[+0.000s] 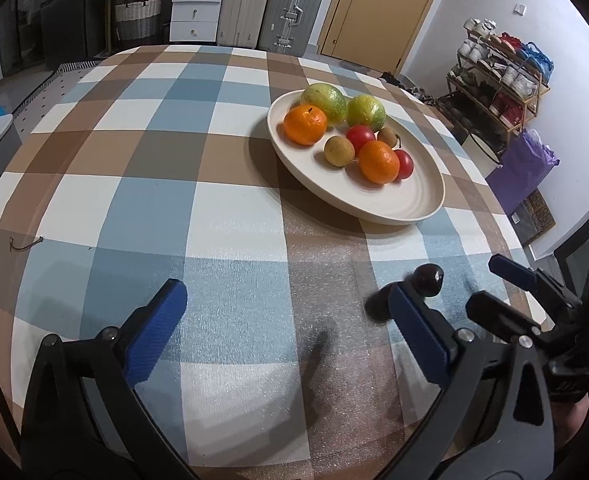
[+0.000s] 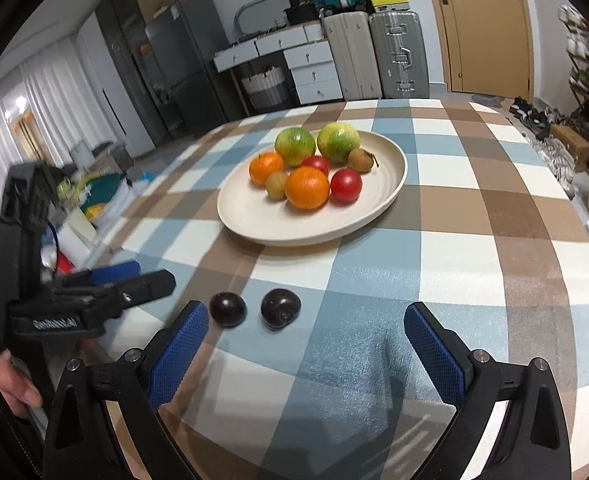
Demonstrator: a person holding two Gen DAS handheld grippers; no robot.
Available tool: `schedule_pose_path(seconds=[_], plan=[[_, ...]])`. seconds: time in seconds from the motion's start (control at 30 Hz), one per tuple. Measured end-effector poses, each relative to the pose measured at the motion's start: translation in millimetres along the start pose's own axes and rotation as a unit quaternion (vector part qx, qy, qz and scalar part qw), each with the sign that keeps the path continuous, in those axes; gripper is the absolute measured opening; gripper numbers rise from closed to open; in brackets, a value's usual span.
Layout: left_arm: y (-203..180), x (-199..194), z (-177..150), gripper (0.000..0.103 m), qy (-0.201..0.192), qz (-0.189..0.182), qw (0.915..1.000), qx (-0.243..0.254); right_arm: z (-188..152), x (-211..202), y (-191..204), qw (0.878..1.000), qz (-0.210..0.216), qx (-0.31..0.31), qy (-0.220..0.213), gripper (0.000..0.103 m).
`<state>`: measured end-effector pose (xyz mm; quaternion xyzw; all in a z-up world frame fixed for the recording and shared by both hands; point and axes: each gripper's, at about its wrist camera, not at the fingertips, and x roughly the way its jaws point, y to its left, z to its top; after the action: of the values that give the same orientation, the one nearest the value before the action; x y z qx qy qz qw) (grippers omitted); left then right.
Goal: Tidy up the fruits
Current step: 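Lower the right tool onto a dark plum and close its fingers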
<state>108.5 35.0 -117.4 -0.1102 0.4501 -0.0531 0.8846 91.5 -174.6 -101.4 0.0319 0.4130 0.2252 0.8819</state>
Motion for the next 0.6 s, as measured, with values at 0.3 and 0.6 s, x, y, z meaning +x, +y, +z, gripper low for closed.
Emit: schedule_pose_path(seconds=[0.3,0.6], plan=[[4,1,4,0.102,-0.002,0.003,1.0000,0.001,2,16,17,0.997,-0.027,-0.067,0.018,0.099],[9,3,2,0.102,0.003,-0.002,1.0000,0.004,2,31,25,0.993,-0.043,-0.103,0.038,0.077]])
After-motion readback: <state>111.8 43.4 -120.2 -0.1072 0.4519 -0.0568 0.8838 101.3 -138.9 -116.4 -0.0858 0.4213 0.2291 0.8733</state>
